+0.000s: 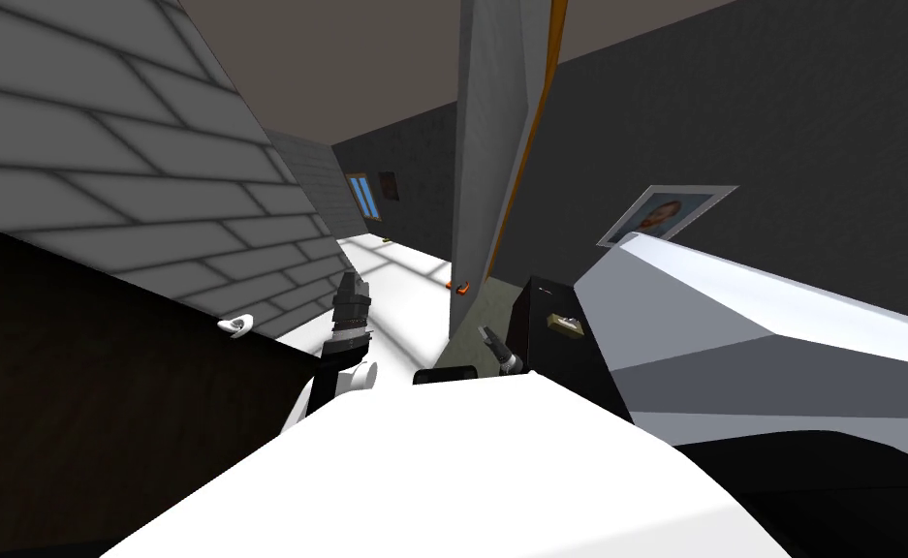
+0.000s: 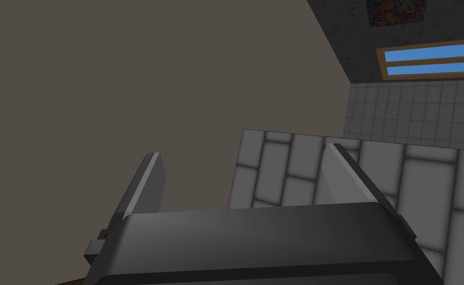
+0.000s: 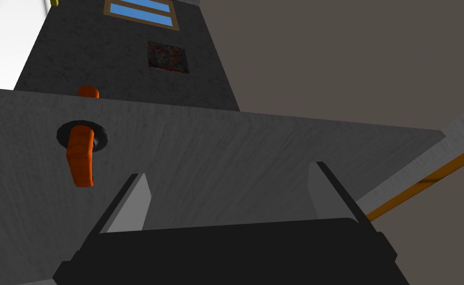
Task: Push the door open
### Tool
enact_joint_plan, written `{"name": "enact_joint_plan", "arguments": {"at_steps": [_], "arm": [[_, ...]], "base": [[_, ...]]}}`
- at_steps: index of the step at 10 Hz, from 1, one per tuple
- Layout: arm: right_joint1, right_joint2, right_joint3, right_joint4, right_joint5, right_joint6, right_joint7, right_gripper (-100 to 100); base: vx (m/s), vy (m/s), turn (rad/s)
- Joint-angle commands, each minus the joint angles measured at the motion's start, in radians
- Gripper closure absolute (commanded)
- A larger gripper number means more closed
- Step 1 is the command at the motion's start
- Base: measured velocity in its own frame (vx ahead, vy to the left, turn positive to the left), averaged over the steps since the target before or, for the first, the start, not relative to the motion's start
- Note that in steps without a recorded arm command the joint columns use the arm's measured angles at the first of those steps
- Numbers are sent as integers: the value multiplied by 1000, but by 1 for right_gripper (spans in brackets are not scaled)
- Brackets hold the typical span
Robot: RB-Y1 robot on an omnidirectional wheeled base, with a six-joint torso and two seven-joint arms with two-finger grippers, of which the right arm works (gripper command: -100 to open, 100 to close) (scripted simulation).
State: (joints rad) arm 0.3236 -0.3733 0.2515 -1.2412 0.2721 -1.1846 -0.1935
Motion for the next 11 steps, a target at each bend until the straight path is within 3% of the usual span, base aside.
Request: {"name": "enact_joint_plan", "arguments": {"at_steps": [1,11], "arm": [[-9,-11,10,35,11,-25,-13,-100],[-48,-69,67,217,77,-157,-72,-100]], "base": [[146,-5,-76],[124,7,-52]]}}
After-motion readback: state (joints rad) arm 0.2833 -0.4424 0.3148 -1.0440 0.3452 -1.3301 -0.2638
